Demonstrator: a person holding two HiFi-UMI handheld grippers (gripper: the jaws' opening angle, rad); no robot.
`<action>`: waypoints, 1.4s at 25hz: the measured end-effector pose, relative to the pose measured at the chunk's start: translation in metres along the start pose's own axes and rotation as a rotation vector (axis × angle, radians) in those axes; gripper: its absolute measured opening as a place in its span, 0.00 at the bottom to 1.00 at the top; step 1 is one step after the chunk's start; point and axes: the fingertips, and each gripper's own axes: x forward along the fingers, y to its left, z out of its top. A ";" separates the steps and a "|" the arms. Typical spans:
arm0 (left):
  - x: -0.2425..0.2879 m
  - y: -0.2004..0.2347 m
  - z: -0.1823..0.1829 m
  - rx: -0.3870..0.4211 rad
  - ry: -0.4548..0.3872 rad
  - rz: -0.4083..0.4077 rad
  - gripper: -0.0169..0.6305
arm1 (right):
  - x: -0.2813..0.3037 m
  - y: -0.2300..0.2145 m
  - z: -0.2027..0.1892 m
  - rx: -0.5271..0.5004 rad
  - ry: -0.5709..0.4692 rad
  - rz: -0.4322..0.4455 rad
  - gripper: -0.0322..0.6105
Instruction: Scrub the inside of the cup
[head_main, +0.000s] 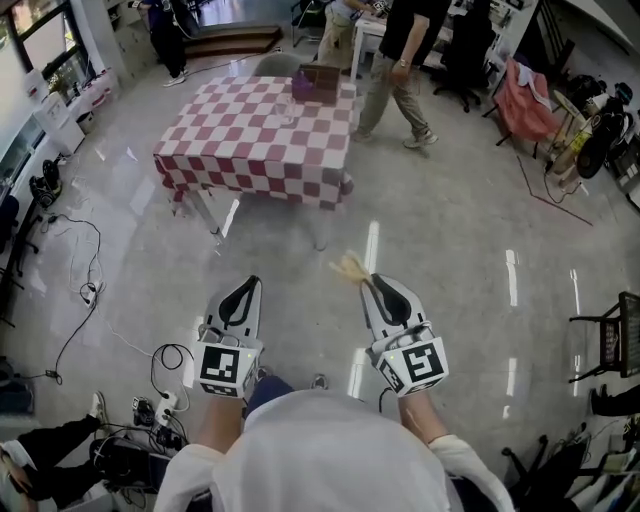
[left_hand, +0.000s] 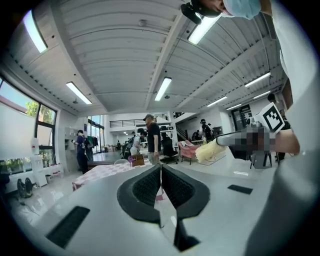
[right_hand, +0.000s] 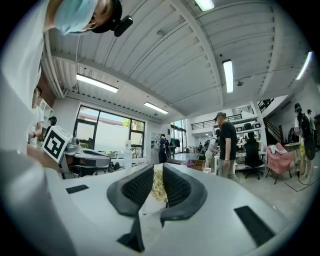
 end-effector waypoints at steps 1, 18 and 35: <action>-0.001 -0.003 -0.002 0.000 0.003 0.003 0.08 | -0.003 -0.002 -0.001 0.006 -0.001 0.001 0.16; -0.011 -0.013 -0.015 0.003 0.075 0.053 0.08 | -0.025 -0.031 -0.022 0.103 0.016 -0.021 0.16; 0.062 0.045 -0.036 -0.058 0.099 0.031 0.08 | 0.054 -0.052 -0.033 0.097 0.064 -0.015 0.16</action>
